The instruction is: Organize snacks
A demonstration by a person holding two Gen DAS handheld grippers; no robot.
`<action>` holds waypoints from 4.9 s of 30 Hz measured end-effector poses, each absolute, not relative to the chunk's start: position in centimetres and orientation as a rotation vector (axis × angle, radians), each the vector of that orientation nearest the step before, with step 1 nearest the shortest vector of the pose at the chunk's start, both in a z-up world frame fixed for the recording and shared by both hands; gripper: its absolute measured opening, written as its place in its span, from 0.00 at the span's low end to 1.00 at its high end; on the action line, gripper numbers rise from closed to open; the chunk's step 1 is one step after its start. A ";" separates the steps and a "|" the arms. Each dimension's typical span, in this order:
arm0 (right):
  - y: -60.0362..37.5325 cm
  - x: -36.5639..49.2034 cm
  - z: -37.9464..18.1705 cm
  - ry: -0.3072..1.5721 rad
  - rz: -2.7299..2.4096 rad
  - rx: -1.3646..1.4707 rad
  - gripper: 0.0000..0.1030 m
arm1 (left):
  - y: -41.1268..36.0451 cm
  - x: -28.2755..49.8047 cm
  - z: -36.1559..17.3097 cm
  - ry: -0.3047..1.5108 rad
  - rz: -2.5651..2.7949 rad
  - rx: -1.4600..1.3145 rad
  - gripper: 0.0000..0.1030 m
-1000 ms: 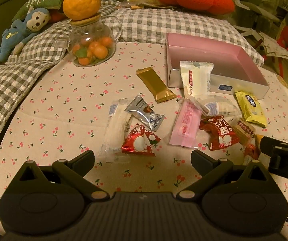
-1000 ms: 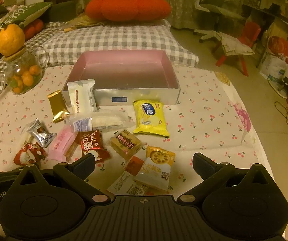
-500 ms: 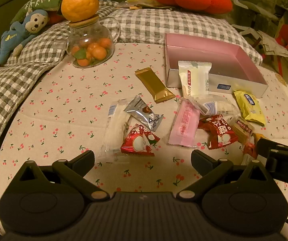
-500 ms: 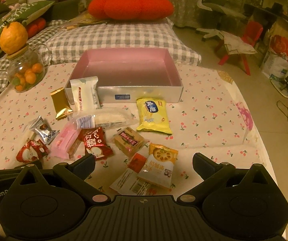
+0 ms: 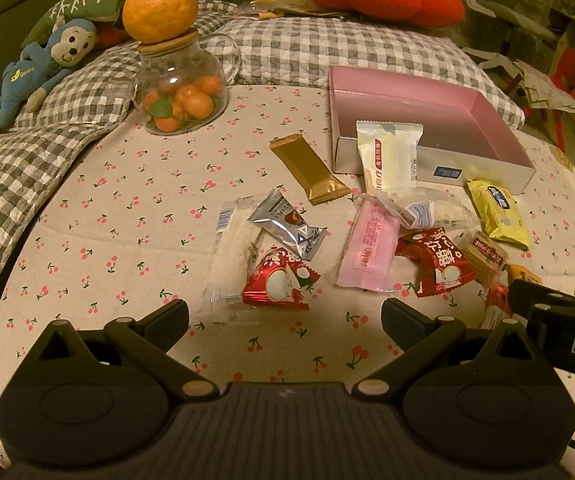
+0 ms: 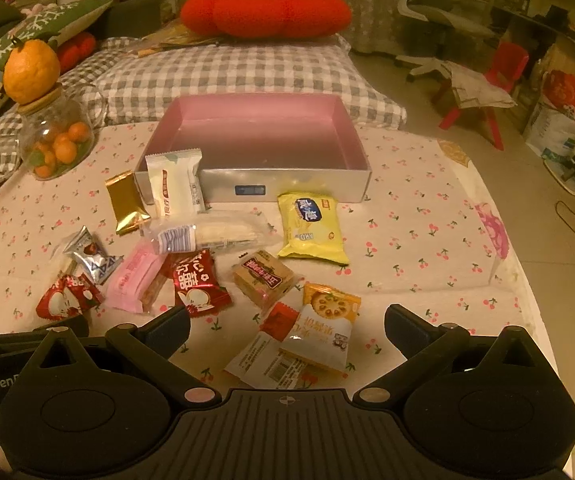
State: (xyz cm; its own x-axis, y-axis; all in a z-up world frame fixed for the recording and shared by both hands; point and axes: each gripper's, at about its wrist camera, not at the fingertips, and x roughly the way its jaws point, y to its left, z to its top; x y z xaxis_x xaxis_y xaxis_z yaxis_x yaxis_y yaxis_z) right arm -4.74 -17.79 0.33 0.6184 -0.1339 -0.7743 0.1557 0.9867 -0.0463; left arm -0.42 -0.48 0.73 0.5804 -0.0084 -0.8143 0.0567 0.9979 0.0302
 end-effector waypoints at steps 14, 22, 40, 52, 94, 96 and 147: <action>-17.8 -4.7 0.3 0.890 -0.166 0.025 1.00 | -0.4 -0.4 0.7 0.952 -0.036 0.056 1.00; -17.7 -4.7 0.1 0.897 -0.162 0.028 1.00 | -0.4 -0.4 0.7 0.954 -0.037 0.056 1.00; -17.6 -4.7 0.1 0.927 -0.141 0.020 1.00 | -0.3 -0.4 0.7 0.951 -0.038 0.081 1.00; -18.0 -4.6 1.2 0.927 -0.094 0.027 1.00 | 0.8 0.5 1.7 0.966 -0.117 0.038 1.00; -26.1 1.1 -3.9 1.186 -0.111 0.340 0.72 | 3.7 7.0 -1.1 1.101 -0.367 0.040 0.43; -26.2 1.3 -4.2 1.195 -0.117 0.346 0.71 | 3.5 7.2 -1.4 1.116 -0.361 0.052 0.42; -25.3 1.0 -2.5 1.087 -0.140 0.321 0.39 | 1.2 5.7 -0.4 1.039 -0.367 0.153 0.18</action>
